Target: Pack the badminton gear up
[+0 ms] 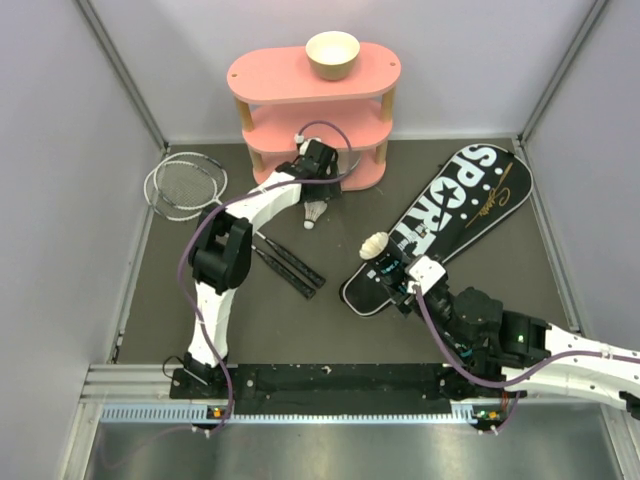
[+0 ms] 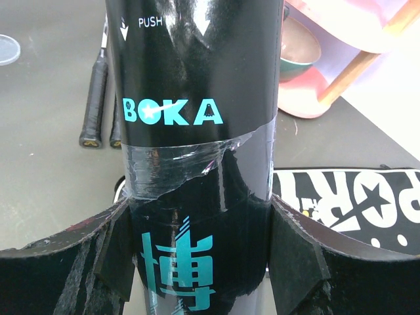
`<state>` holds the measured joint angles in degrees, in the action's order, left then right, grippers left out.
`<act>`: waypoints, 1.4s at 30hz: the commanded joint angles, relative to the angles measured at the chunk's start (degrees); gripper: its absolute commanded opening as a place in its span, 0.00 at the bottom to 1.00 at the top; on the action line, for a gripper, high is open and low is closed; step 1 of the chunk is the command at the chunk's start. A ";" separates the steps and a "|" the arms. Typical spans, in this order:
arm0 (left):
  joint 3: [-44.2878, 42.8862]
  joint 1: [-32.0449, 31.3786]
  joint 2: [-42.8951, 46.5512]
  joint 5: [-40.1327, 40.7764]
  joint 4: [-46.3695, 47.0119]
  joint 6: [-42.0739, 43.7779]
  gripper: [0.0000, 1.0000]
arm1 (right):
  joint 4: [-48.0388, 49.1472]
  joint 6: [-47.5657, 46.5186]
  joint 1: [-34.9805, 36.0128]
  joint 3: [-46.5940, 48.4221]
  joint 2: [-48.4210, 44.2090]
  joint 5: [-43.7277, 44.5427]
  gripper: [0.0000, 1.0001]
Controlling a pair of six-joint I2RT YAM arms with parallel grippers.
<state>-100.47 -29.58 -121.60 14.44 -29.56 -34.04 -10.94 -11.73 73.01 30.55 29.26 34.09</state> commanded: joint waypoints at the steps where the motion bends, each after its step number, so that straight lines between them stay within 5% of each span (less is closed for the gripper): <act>1: -3.34 -0.03 -1.36 1.56 -1.30 13.10 0.89 | 1.62 1.44 0.29 3.03 -1.04 -2.88 0.00; 7: -0.26 0.32 -1.62 -3.52 1.09 16.55 0.82 | 2.32 1.00 0.29 2.94 0.27 -4.02 0.00; 15: 3.77 0.14 0.39 -4.94 0.38 15.41 0.46 | 4.17 0.57 0.29 2.24 0.63 -5.08 0.00; 25: 12.12 -0.12 6.28 -5.21 2.22 10.93 0.36 | 4.79 0.48 0.29 2.06 0.54 -6.31 0.00; 34: 28.56 -0.12 18.84 -4.50 11.17 1.79 0.36 | 5.49 0.74 0.29 1.54 1.07 -7.10 0.00; 42: 29.54 -0.12 23.95 -11.00 8.48 5.20 0.63 | 5.49 1.09 0.29 1.27 1.15 -7.98 0.00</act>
<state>-69.21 -29.56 -100.20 6.96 -20.73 -30.28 -9.39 -11.77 73.01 30.55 30.30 27.11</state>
